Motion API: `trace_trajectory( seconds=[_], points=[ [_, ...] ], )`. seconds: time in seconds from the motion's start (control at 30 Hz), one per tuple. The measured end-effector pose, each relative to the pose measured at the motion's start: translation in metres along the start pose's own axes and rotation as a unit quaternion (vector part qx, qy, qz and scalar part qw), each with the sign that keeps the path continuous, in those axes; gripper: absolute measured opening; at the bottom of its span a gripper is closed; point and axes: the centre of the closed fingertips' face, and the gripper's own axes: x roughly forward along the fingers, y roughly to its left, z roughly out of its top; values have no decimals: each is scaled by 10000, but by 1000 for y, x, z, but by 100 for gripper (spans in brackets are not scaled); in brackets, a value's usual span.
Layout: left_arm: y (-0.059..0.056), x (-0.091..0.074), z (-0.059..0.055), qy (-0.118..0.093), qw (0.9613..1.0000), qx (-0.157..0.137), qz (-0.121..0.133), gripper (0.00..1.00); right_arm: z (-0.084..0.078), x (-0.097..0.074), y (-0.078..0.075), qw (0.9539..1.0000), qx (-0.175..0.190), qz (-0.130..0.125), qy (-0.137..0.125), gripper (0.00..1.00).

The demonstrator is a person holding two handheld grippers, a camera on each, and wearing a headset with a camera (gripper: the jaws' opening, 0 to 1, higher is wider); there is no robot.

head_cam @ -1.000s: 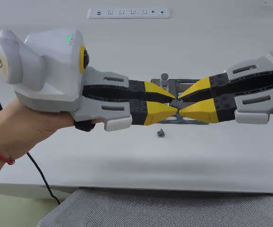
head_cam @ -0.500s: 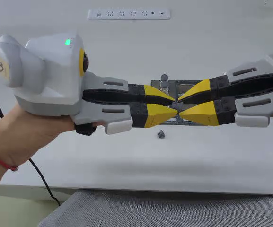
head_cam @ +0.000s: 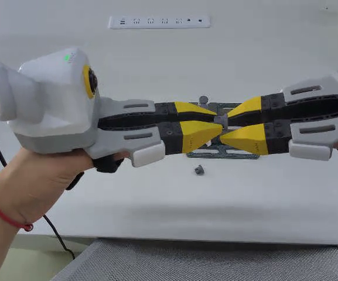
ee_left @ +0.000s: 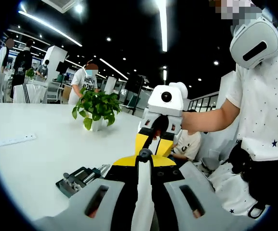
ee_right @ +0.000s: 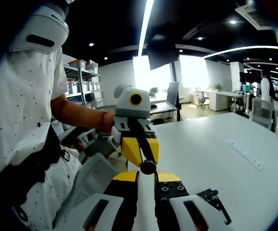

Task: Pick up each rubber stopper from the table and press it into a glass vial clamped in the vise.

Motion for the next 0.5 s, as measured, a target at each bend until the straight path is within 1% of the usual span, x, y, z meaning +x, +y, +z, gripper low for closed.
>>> trace_trajectory(
  seconds=[0.1, 0.17, 0.23, 0.5],
  points=[
    [1, -2, -1, 30, 10000, 38, 42, 5, 2, -2, -1, 10000, 22, -37, -30, 9],
    [3, -3, -2, 52, 9999, 48, 81, 5, 5, -4, -2, 9999, 37, -60, -101, 9],
    [2, -4, -1, 43, 10000, 43, 77, 4, 7, -4, -2, 9998, 54, -85, -146, 8],
    [1, -3, -2, 66, 10000, 48, 51, 4, 10, -2, -2, 9998, 59, -71, -185, 8]
  ],
)
